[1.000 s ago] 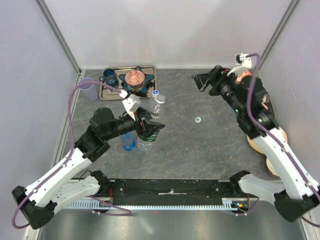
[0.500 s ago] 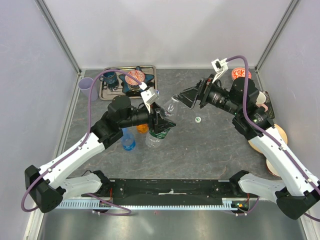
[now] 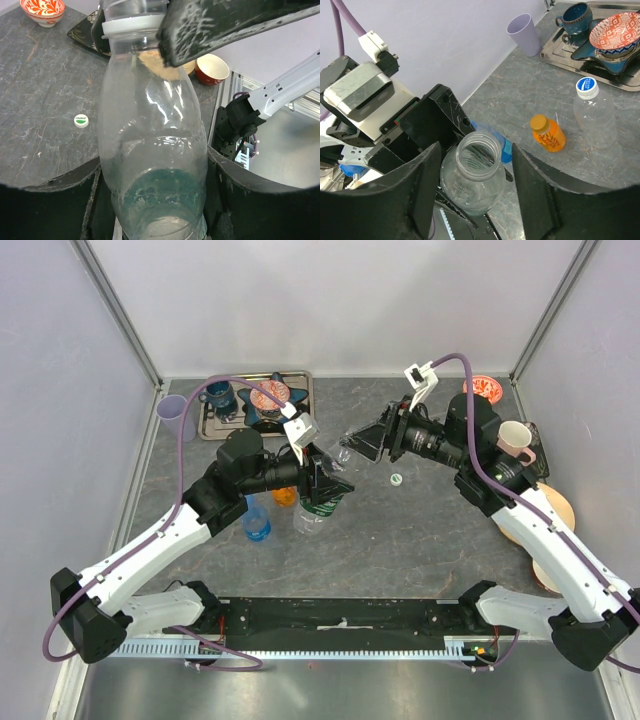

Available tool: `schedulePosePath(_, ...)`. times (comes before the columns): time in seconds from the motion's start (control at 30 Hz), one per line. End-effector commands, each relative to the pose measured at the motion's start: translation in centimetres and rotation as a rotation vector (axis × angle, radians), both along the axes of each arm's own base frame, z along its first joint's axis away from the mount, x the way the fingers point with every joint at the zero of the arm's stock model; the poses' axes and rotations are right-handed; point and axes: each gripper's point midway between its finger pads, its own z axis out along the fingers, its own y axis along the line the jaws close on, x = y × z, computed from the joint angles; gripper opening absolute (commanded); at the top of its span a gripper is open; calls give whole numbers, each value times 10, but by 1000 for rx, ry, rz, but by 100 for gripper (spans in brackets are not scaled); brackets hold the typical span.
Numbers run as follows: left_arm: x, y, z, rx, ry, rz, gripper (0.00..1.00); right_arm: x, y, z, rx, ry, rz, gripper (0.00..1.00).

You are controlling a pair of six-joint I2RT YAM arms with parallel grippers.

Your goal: Unscrew the bottle caps

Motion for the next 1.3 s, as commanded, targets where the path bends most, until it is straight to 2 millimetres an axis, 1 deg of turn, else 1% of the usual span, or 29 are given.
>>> schedulePosePath(0.0,-4,-5,33,-66,-89,-39,53,-4,6,3,6,-20,39,59)
schedulePosePath(0.07,-5,-6,33,-66,-93,-39,53,-5,9,1,3,-15,50,56)
schedulePosePath(0.17,-4,-6,33,-64,-96,-38,53,-8,11,-1,2,-7,74,46)
schedulePosePath(0.2,-4,-5,34,-65,-98,-36,53,-9,12,0,3,-7,84,40)
schedulePosePath(0.3,-1,-2,35,-61,-99,-5,63,-12,13,0,1,-10,98,26)
schedulePosePath(0.33,5,1,37,-62,-100,38,71,-12,12,2,3,-16,95,23)
schedulePosePath(0.37,7,4,39,-65,-101,63,74,-12,10,5,2,-25,91,16)
schedulePosePath(0.4,9,6,41,-65,-102,83,83,-11,9,6,1,-27,82,13)
schedulePosePath(0.43,13,9,43,-68,-108,115,99,-12,8,8,-1,-30,76,10)
schedulePosePath(0.5,12,17,42,-53,-101,143,100,-12,6,15,3,-43,64,0)
schedulePosePath(0.6,12,28,49,-45,-110,193,99,-8,-1,26,-1,-73,14,0)
schedulePosePath(0.63,16,35,55,-46,-122,232,99,-1,-7,30,-6,-84,-42,0)
schedulePosePath(0.67,17,39,56,-38,-123,256,99,3,-13,40,-3,-104,-82,0)
schedulePosePath(0.7,14,49,65,-47,-143,281,99,5,-20,41,-26,-118,-120,0)
schedulePosePath(0.73,16,59,63,-16,-157,326,99,19,-34,46,-44,-132,-235,0)
schedulePosePath(0.77,15,67,67,-13,-180,348,99,23,-44,60,-44,-164,-294,0)
schedulePosePath(0.8,14,75,69,-4,-200,373,99,29,-54,55,-84,-147,-352,0)
schedulePosePath(0.83,10,95,77,-2,-246,433,99,36,-64,56,-121,-162,-416,0)
schedulePosePath(0.87,8,105,81,-4,-270,463,99,47,-83,66,-142,-177,-532,0)
schedulePosePath(0.9,5,114,81,-2,-288,485,99,61,-92,46,-225,-125,-607,0)
schedulePosePath(0.93,-4,131,95,-41,-328,521,99,69,-104,41,-264,-111,-685,0)
schedulePosePath(0.97,-10,136,99,-64,-342,524,99,82,-127,38,-313,-104,-833,0)
schedulePosePath(1.0,-11,143,97,-72,-347,550,99,93,-133,25,-362,-82,-897,0)
schedulePosePath(1.07,-25,154,105,-145,-360,551,99,107,-151,9,-434,-70,-1020,0)
schedulePosePath(1.1,-26,152,94,-149,-328,546,100,119,-170,6,-457,-80,-1157,0)
schedulePosePath(1.13,-29,153,92,-163,-319,541,99,125,-182,1,-472,-81,-1237,0)
schedulePosePath(1.17,-35,158,92,-188,-317,539,100,132,-190,-18,-530,-80,-1278,0)
schedulePosePath(1.2,-34,155,80,-186,-289,535,99,147,-204,-19,-505,-93,-1362,0)
schedulePosePath(1.27,-35,155,72,-192,-269,536,100,164,-214,-35,-512,-72,-1396,0)
